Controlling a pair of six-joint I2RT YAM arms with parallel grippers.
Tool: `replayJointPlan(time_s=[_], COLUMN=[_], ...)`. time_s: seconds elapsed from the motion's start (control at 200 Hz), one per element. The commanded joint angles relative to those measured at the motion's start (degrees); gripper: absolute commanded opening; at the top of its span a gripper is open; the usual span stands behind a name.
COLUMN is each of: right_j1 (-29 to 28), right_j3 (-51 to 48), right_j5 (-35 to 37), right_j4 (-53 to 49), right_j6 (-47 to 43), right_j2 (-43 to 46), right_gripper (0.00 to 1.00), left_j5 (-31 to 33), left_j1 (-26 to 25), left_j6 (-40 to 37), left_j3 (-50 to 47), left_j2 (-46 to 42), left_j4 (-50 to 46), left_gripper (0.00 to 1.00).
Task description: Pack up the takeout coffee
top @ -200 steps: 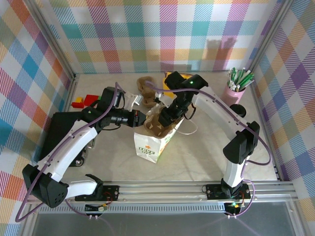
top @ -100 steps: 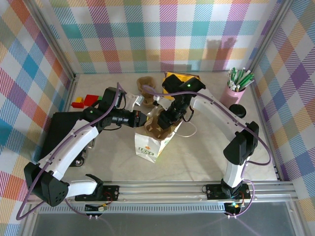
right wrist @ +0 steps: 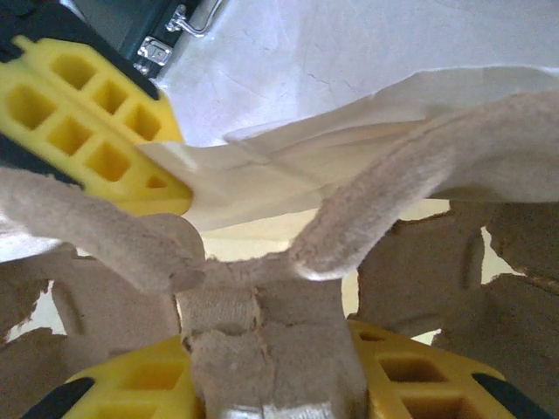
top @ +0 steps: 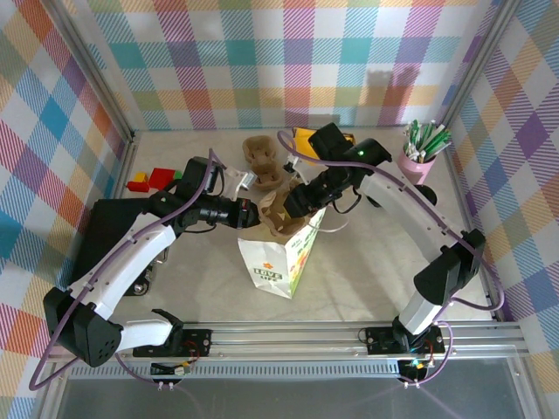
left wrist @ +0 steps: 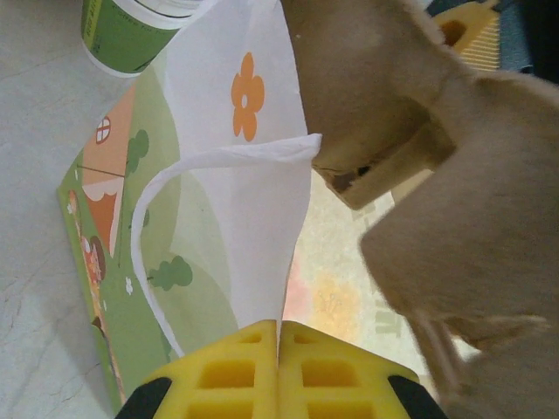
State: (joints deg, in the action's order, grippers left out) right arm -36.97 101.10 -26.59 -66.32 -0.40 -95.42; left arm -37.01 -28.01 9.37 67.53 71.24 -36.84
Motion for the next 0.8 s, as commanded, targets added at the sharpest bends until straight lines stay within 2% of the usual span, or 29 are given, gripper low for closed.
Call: replayJointPlan(time_s=[0.0,0.29,0.465,0.595,0.745,0.795], right_j1=[-0.2,-3.59,-3.96,-3.77,-3.72,-3.72], right_j3=[-1.96,-2.9,-2.82,-1.91,-3.04,-3.26], right_j5=[3.11,10.5,9.22,11.29,7.07,6.18], right_j4=[1.73,-1.23,-1.92,-1.87,2.72,3.45], right_j6=[-0.11,-4.11,-3.68,1.18,8.45,9.86], right_j2=[-0.44,-2.45,-2.62,-2.27,0.2,0.81], right_gripper=[0.35,0.37,0.37,0.36,0.35,0.35], left_j5=[-1.92,-1.8,-1.32,-0.93,-0.85,0.14], left_j1=[-0.47,-0.47,-0.47,-0.47,-0.47,-0.47], left_j6=[-0.54,-0.84,-1.36,-1.88,-2.62,-2.52], left_j3=[-0.65,0.49,0.94,0.81,0.24,0.31], left_j2=[-1.04,-0.23,0.3,0.16,-1.2,-1.82], left_j4=[0.54,-0.07,-0.51,-0.95,-1.52,-1.91], left_gripper=[0.0,0.0,0.0,0.0,0.0,0.08])
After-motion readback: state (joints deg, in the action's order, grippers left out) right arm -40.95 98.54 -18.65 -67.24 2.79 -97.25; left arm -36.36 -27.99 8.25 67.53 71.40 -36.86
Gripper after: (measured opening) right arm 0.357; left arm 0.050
